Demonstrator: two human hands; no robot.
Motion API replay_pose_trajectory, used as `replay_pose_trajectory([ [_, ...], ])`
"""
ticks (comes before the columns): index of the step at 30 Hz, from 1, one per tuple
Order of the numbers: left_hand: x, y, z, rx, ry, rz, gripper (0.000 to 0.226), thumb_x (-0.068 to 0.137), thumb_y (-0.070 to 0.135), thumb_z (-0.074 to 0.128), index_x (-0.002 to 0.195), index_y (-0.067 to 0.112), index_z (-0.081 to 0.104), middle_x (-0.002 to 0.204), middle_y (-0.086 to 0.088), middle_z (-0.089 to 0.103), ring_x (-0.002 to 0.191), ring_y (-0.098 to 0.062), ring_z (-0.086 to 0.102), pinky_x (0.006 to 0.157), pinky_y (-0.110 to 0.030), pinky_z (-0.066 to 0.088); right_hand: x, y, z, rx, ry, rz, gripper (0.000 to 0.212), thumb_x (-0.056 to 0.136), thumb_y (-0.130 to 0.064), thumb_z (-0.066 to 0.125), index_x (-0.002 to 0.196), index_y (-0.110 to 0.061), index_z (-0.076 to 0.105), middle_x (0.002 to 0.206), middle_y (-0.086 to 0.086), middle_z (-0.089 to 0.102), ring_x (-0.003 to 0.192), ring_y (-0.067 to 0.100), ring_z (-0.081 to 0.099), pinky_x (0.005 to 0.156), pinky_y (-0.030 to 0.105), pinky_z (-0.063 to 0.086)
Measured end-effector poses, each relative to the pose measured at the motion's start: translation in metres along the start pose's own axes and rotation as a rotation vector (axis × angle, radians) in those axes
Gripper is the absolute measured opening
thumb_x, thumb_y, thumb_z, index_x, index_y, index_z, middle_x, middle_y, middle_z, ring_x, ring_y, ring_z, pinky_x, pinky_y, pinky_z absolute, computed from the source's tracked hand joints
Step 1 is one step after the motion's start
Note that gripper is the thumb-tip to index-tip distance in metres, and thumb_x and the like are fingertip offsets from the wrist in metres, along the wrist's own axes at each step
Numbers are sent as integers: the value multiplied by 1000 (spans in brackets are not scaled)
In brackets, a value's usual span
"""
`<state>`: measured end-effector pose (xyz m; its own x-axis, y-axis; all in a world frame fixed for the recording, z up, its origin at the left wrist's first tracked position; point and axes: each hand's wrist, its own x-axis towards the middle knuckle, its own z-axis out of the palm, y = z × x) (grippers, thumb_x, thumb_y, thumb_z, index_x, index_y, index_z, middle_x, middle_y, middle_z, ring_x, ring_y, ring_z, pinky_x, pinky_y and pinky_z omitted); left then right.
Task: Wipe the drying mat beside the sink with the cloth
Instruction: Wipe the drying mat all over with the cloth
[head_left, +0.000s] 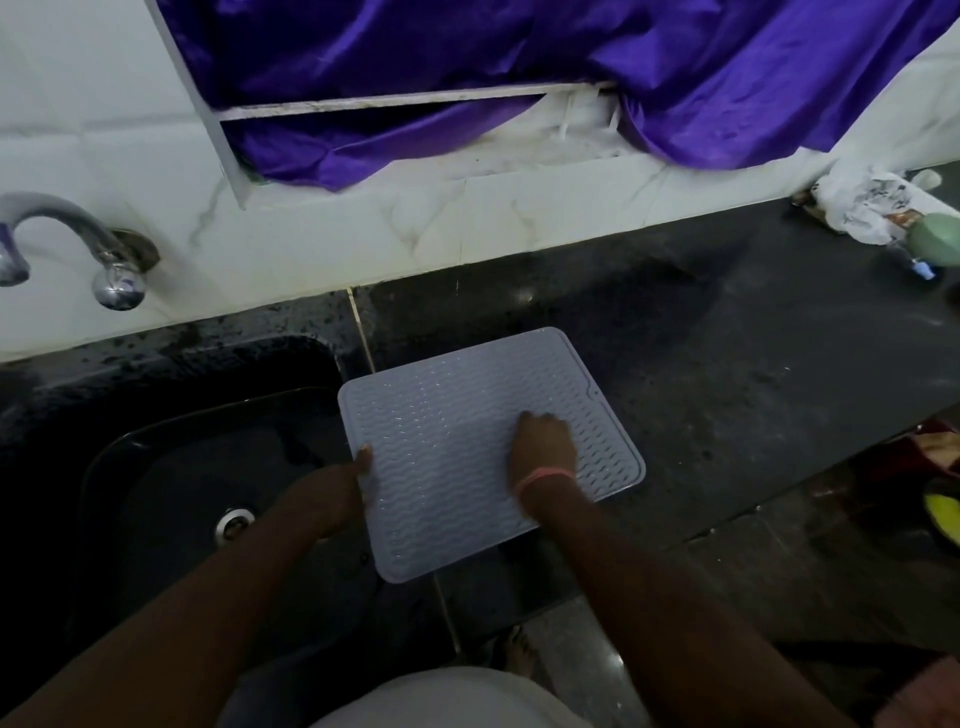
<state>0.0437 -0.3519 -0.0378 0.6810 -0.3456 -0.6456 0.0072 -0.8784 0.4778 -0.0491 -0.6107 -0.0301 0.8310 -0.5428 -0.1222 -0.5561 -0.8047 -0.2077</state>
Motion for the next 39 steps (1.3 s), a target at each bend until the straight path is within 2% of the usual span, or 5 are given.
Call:
replay_pose_trajectory([
  [11, 10, 8, -10, 37, -8, -95, 88, 79, 80, 15, 109, 17, 67, 77, -3, 67, 65, -14, 65, 60, -26, 51, -42, -61, 11, 406, -261, -338, 10, 92, -14, 61, 95, -17, 70, 90, 1, 69, 81, 18, 64, 78, 35, 53],
  [17, 13, -3, -2, 328, -140, 34, 117, 87, 52, 70, 156, 22, -20, 158, -17, 34, 139, -30, 44, 111, -36, 38, 23, 99, -33, 5, -13, 155, 25, 98, -13, 47, 115, -8, 66, 114, 14, 71, 104, 33, 67, 87, 35, 52],
  [22, 7, -5, 3, 418, -104, 97, 127, 82, 52, 74, 153, 21, -27, 160, -16, 31, 140, -28, 43, 113, -34, 38, -10, 64, -16, 36, -54, 232, 27, 99, -19, 47, 121, -11, 60, 120, 15, 65, 107, 31, 65, 88, 37, 52],
  [31, 5, -10, -13, 59, -57, 101, 77, 97, 68, 28, 145, 12, 50, 134, -18, 61, 115, -29, 62, 103, -41, 50, -130, -118, 36, 261, -365, -308, 21, 91, -15, 61, 110, -5, 64, 110, 20, 62, 98, 37, 62, 85, 38, 51],
  [39, 6, -19, -27, -200, 115, 192, 23, 98, 15, 57, 118, 23, 65, 124, -3, 66, 87, -6, 61, 68, -17, 46, -28, -11, -24, 630, -229, 279, 14, 97, -18, 59, 99, -9, 70, 96, 12, 74, 91, 30, 72, 89, 46, 57],
])
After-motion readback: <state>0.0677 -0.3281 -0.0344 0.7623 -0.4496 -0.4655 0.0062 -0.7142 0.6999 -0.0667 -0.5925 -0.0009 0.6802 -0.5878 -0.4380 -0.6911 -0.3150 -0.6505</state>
